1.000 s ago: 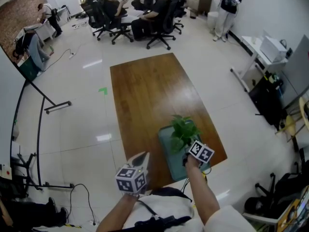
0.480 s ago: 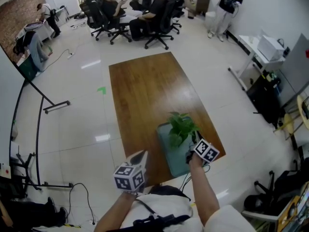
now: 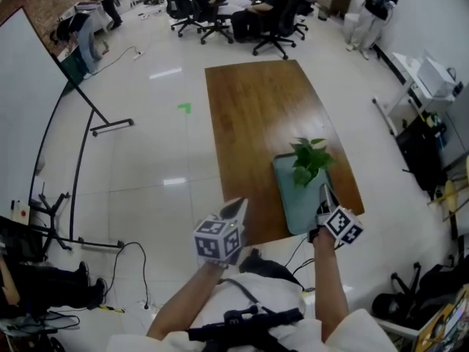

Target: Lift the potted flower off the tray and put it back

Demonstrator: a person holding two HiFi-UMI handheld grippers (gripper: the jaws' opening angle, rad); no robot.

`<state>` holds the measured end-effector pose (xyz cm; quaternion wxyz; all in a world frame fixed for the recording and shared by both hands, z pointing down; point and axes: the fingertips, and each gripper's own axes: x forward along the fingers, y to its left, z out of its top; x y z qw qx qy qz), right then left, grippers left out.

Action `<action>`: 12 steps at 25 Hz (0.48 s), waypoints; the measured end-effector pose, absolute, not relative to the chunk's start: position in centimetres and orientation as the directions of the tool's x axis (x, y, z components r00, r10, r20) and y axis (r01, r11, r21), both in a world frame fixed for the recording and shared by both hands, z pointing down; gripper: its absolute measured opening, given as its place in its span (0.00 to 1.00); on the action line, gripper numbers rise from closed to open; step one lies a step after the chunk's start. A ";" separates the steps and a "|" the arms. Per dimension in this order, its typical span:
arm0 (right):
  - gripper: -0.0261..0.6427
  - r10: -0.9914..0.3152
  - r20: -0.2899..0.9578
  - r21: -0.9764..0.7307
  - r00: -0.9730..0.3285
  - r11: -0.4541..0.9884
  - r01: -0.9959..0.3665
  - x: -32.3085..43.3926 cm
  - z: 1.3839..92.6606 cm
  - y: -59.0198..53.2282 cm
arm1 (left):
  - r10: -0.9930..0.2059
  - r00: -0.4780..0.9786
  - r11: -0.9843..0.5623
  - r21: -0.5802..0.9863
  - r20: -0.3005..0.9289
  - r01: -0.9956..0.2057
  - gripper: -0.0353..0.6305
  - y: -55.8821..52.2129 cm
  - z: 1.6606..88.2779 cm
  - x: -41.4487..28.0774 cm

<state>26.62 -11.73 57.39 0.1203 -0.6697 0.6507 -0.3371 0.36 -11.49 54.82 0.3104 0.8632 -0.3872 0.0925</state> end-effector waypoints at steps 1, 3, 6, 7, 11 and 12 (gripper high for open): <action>0.04 -0.946 0.299 -0.589 -0.127 -0.078 -0.804 24.0 56.9 -11.4 | -0.623 0.675 -0.498 0.465 0.395 -0.732 0.05 -10.9 54.7 -0.6; 0.04 -0.918 0.313 -0.564 -0.244 0.026 -0.825 18.3 56.3 -10.5 | -0.646 0.659 -0.477 0.470 0.385 -0.743 0.05 -9.5 54.5 -2.5; 0.04 -0.866 0.333 -0.531 -0.374 0.155 -0.833 10.3 56.2 -8.3 | -0.668 0.644 -0.452 0.485 0.373 -0.749 0.05 -7.2 54.4 -5.0; 0.04 -0.853 0.341 -0.528 -0.395 0.174 -0.831 8.3 56.4 -7.6 | -0.672 0.642 -0.445 0.491 0.369 -0.749 0.05 -6.5 54.4 -5.7; 0.04 -0.843 0.372 -0.510 -0.388 0.164 -0.845 3.5 57.9 -4.4 | -0.675 0.643 -0.430 0.515 0.363 -0.742 0.05 -3.8 54.8 -7.9; 0.04 -0.842 0.380 -0.508 -0.384 0.157 -0.847 3.0 58.3 -3.5 | -0.671 0.646 -0.431 0.518 0.364 -0.739 0.05 -3.2 54.9 -8.2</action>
